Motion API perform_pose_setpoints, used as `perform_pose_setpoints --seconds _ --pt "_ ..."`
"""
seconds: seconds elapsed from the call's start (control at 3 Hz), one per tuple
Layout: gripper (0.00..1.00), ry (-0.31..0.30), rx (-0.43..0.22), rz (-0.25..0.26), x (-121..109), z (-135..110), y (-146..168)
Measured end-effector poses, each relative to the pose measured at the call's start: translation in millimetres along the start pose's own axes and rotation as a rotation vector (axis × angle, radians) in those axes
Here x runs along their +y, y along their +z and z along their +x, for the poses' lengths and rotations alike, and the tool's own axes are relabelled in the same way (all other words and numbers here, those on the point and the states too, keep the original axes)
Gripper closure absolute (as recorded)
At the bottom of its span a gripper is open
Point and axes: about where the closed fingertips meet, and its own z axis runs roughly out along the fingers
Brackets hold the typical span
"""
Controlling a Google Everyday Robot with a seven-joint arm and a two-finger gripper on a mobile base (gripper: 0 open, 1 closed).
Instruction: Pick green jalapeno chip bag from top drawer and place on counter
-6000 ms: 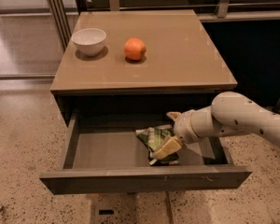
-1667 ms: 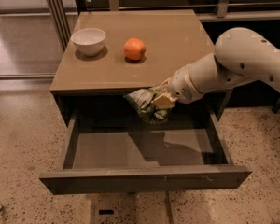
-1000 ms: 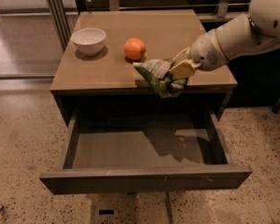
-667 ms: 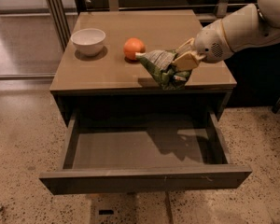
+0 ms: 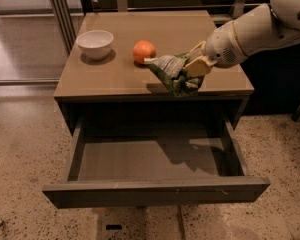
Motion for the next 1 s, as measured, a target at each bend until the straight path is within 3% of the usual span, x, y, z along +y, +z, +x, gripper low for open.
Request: perform_pose_setpoints --seconds 0.67,1.0 --pt "1.00 -0.107 0.039 0.124 -47.7 6.3 -3.0" --pt "1.00 -0.108 0.025 0.173 -75.7 13.2 -6.6"
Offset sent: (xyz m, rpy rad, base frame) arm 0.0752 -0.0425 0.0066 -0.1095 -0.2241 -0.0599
